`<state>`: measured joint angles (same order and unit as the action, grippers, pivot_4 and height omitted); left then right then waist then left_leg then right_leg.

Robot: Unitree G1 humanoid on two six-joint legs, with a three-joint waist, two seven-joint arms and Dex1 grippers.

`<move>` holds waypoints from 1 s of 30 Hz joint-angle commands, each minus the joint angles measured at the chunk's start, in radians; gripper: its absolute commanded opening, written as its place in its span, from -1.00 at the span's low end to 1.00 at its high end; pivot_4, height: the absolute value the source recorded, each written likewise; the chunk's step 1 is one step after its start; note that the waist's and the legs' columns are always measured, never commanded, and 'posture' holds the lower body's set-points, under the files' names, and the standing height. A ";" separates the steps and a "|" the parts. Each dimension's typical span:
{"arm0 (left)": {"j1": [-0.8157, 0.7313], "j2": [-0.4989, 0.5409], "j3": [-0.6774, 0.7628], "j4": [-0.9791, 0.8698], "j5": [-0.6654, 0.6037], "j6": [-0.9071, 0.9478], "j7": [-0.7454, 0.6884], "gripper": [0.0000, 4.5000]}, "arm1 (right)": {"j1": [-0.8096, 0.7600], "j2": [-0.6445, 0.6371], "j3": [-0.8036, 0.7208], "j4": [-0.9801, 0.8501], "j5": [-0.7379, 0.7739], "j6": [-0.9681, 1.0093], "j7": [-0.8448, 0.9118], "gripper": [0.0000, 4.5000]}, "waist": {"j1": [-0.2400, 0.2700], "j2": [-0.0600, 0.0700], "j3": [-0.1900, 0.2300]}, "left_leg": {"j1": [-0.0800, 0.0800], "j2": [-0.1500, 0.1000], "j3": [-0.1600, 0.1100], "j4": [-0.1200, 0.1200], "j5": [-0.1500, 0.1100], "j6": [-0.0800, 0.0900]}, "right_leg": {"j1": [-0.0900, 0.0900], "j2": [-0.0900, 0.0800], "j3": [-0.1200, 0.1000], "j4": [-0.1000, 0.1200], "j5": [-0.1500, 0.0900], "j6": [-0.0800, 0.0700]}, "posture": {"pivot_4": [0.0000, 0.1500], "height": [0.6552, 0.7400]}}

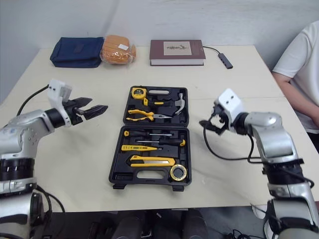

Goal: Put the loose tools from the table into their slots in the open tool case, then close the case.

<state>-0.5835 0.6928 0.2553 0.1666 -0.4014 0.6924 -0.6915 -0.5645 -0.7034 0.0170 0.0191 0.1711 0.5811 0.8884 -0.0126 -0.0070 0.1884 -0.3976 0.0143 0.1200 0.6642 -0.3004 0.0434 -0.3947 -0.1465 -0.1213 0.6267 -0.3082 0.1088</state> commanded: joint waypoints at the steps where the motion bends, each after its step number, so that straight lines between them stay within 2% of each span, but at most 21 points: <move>1: -0.229 -0.055 -0.081 0.080 -0.023 0.340 0.097 0.99 | -0.264 0.057 -0.002 0.016 0.135 0.498 -0.024 1.00 | 0.001 0.000 0.000 | 0.000 0.000 0.000 0.000 0.000 0.000 | 0.000 0.000 0.000 0.000 0.000 0.000 | 1.00 1.00; 3: -0.280 -0.071 -0.099 0.119 -0.026 0.412 0.113 0.99 | -0.331 0.085 0.014 0.050 0.145 0.624 -0.039 1.00 | 0.003 0.000 0.000 | 0.000 0.001 -0.001 0.000 0.000 0.000 | 0.000 0.001 0.001 -0.001 0.000 0.000 | 1.00 1.00; 6: -0.322 -0.081 -0.137 0.173 0.024 0.399 0.152 0.99 | -0.416 0.153 0.005 0.114 0.124 0.720 -0.146 1.00 | 0.001 0.000 0.000 | -0.005 0.001 -0.002 0.001 0.002 0.000 | -0.003 0.008 -0.002 0.000 0.000 0.000 | 1.00 1.00; 13: -0.409 -0.133 -0.204 0.308 0.079 0.401 0.181 0.99 | -0.514 0.232 0.006 0.261 0.062 0.769 -0.307 1.00 | -0.012 0.000 0.000 | -0.007 0.000 -0.001 0.001 0.003 -0.001 | -0.004 0.008 -0.001 0.000 0.000 0.000 | 1.00 1.00; 18: -0.444 -0.153 -0.215 0.393 0.106 0.366 0.171 0.99 | -0.554 0.255 -0.005 0.334 0.061 0.772 -0.360 1.00 | -0.016 0.000 0.000 | -0.008 0.000 0.000 0.000 0.003 -0.002 | -0.007 0.009 0.000 0.000 0.000 0.000 | 1.00 1.00; 24: -0.466 -0.163 -0.216 0.485 0.148 0.296 0.189 0.99 | -0.557 0.276 0.001 0.350 0.072 0.790 -0.380 1.00 | -0.017 0.000 0.000 | -0.008 0.001 0.003 0.000 0.004 -0.003 | -0.011 0.011 0.004 0.002 0.000 0.000 | 1.00 1.00; 30: -0.486 -0.157 -0.252 0.521 0.174 0.305 0.159 0.99 | -0.562 0.312 -0.018 0.367 0.075 0.801 -0.413 1.00 | -0.017 0.000 0.000 | -0.008 0.001 0.005 0.000 0.005 -0.003 | -0.014 0.011 0.008 0.005 0.000 0.000 | 1.00 1.00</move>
<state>-1.0509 0.5215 0.0112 0.6793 -0.2574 1.0053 -0.5381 -1.0959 -0.3954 0.0284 0.3962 0.2346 1.3762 0.4859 -0.0299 -0.0074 0.1885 -0.4061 0.0149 0.1249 0.6640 -0.2949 0.0404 -0.4086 -0.1356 -0.1134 0.6322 -0.3082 0.1088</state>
